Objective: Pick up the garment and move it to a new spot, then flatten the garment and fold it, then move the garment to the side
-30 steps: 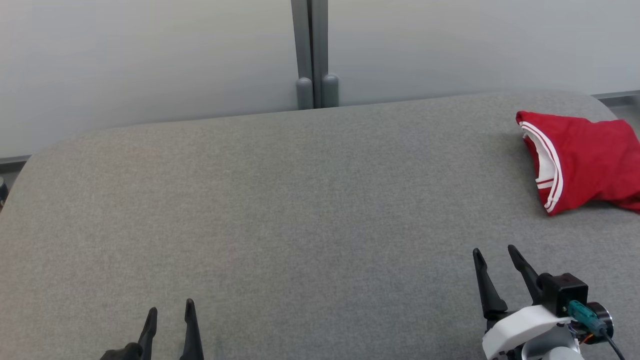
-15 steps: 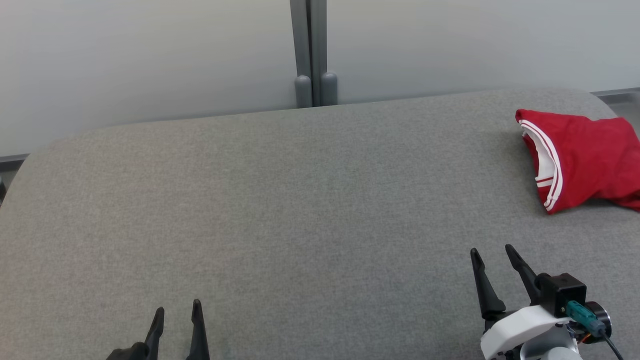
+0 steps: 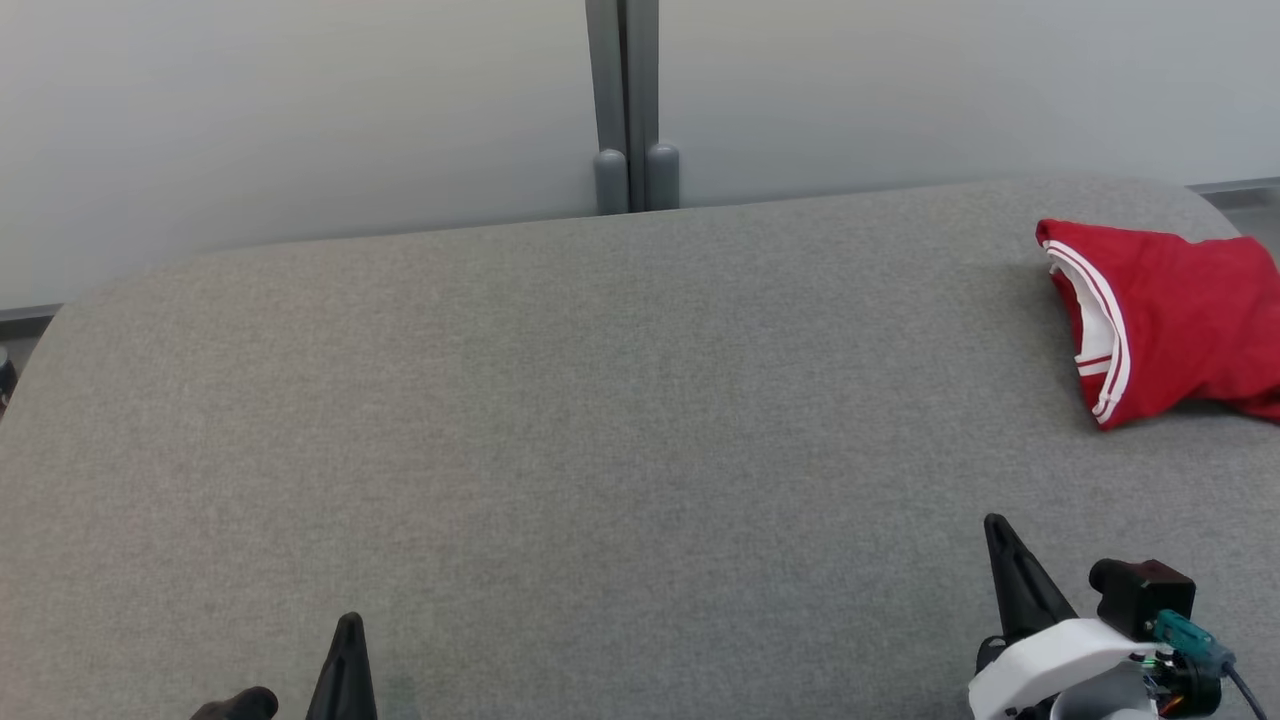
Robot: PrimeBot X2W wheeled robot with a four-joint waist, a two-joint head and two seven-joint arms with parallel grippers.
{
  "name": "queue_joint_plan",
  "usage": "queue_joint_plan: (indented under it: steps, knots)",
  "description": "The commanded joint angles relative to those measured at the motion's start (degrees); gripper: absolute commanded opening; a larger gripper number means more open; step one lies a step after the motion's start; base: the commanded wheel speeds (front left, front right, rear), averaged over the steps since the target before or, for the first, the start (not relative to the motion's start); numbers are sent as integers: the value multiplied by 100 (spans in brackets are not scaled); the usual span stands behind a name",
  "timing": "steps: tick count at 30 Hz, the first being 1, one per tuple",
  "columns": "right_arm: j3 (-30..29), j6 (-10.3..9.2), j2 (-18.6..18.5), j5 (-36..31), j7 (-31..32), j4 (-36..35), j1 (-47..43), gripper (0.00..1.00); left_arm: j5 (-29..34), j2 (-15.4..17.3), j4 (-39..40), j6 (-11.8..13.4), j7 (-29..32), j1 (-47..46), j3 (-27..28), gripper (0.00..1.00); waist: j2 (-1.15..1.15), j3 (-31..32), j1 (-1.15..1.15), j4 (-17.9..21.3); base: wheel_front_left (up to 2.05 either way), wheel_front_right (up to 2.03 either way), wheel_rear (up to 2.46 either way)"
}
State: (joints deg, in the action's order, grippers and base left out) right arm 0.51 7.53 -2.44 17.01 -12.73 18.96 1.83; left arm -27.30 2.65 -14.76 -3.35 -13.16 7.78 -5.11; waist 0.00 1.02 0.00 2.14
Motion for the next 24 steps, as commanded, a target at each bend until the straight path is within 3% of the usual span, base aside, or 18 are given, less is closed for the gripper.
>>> queue_joint_plan:
  steps: [1, 24]
  knots:
    - [-43, -1, -18, 300, 59, -107, 138, 0, -257, 15, 101, -31, 55, -167, 71, 0, 0, -1, 0, -3, 0, 0, 0]
    - [-241, -2, -29, 2509, 621, -235, 258, 0, -2183, 37, 147, -104, 623, -567, 394, 0, 0, -21, 0, -46, 0, 0, 0]
